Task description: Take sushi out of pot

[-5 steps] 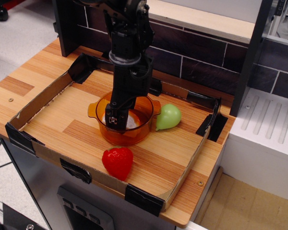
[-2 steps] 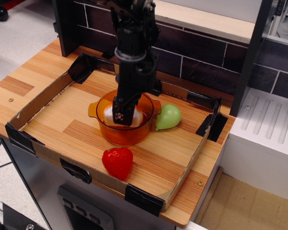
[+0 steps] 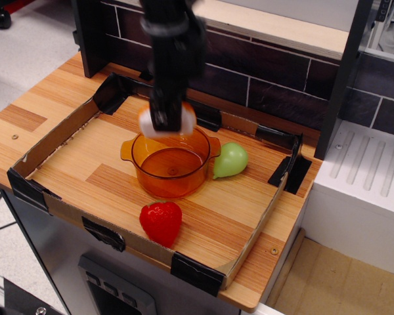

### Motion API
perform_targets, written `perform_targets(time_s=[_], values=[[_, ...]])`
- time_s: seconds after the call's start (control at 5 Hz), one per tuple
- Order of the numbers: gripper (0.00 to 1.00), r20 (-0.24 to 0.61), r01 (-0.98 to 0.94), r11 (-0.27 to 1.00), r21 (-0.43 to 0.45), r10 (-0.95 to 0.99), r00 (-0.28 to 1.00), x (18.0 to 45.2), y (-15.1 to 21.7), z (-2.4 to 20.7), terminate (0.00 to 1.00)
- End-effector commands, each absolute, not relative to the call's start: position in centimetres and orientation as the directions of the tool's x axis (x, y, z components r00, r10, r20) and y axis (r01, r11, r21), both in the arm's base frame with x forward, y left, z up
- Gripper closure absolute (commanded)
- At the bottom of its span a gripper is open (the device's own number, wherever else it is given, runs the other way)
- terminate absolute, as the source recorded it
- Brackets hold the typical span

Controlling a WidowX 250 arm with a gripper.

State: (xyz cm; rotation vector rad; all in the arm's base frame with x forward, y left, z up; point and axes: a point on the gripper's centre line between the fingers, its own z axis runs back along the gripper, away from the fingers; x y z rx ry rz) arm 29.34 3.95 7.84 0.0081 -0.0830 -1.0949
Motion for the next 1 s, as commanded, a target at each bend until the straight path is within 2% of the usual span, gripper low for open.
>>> perform_targets(time_s=[0.0, 0.2, 0.4, 0.6, 0.8], values=[[1.00, 0.115, 0.781, 0.605, 0.157, -0.797, 0.593, 28.6, 8.0, 12.3, 0.00], [1.00, 0.090, 0.797, 0.586, 0.146, -0.810, 0.579, 28.7, 10.4, 10.8, 0.00], [1.00, 0.085, 0.823, 0.539, 0.177, -0.842, 0.533, 28.5, 12.4, 9.4, 0.00], [1.00, 0.034, 0.830, 0.533, 0.163, -0.844, 0.535, 28.3, 13.7, 7.3, 0.00], [1.00, -0.022, 0.886, 0.448, 0.116, -0.891, 0.453, 27.5, 14.4, 4.9, 0.00]])
